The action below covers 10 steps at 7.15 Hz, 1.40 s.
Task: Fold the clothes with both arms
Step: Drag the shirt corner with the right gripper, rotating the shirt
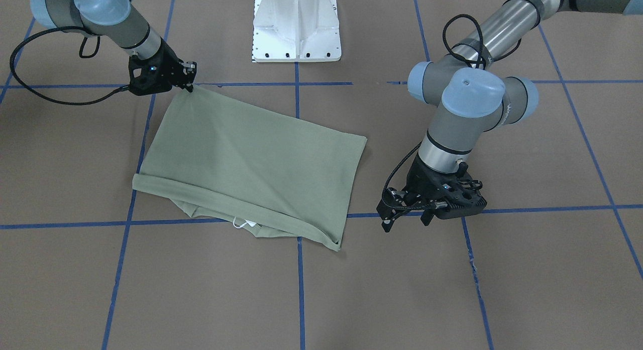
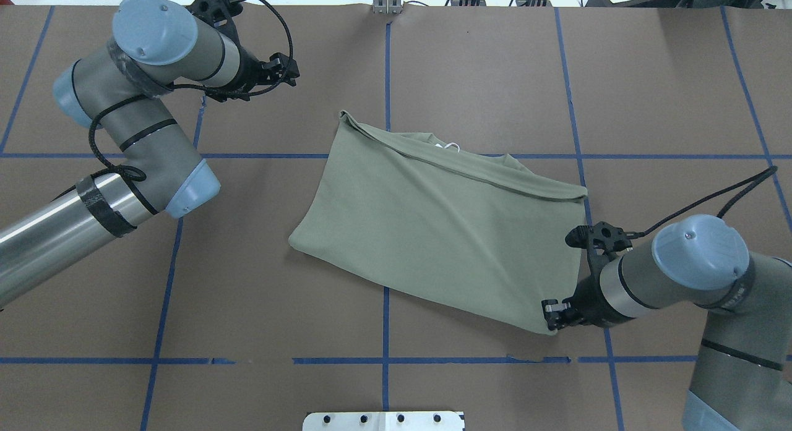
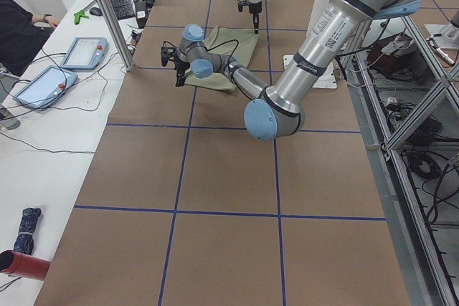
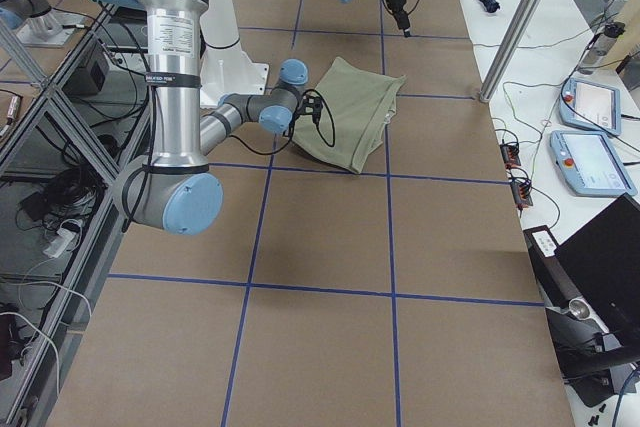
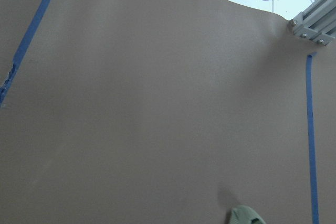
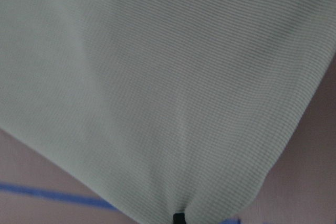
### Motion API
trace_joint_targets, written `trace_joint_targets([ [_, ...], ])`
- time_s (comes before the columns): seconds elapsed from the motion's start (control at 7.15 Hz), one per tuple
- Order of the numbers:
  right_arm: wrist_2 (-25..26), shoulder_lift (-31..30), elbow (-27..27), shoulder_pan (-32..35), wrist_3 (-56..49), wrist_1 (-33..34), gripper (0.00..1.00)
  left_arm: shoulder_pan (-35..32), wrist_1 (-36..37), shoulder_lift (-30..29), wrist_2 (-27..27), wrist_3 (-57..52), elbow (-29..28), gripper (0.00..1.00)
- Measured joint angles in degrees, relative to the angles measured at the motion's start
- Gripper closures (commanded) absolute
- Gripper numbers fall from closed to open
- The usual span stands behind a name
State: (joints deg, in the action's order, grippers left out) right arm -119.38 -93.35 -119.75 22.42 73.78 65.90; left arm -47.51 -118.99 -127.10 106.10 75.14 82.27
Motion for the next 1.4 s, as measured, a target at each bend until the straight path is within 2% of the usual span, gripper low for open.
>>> trace_joint_targets([
  [0.14, -1.2, -3.5, -3.0, -4.2, 0.4, 0.0, 0.28, 0.0, 0.0, 0.1, 0.0, 0.0, 0.6, 0.01],
  [0.28, -1.7, -5.6, -4.5, -8.5, 1.9, -0.1, 0.00, 0.0, 0.1, 0.2, -0.1, 0.0, 1.1, 0.01],
  [0.56, -1.9, -6.4, -5.5, -12.7, 4.6, -0.5, 0.00, 0.2, 0.4, 0.4, 0.2, 0.1, 2.7, 0.01],
  [0.7, -1.9, -5.6, -5.8, -11.0, 5.0, -0.6, 0.00, 1.1, 2.0, 0.6, 1.3, 0.3, 4.9, 0.00],
  [1.12, -1.5, 0.4, -5.7, 2.8, 5.2, -0.7, 0.00, 11.1, 7.1, 4.7, 4.4, 11.7, 15.0, 0.01],
  [1.4, -1.4, 2.1, -5.6, 11.2, 5.2, -0.7, 0.00, 20.0, 7.8, 6.7, 1.8, 23.6, 16.4, 0.03],
])
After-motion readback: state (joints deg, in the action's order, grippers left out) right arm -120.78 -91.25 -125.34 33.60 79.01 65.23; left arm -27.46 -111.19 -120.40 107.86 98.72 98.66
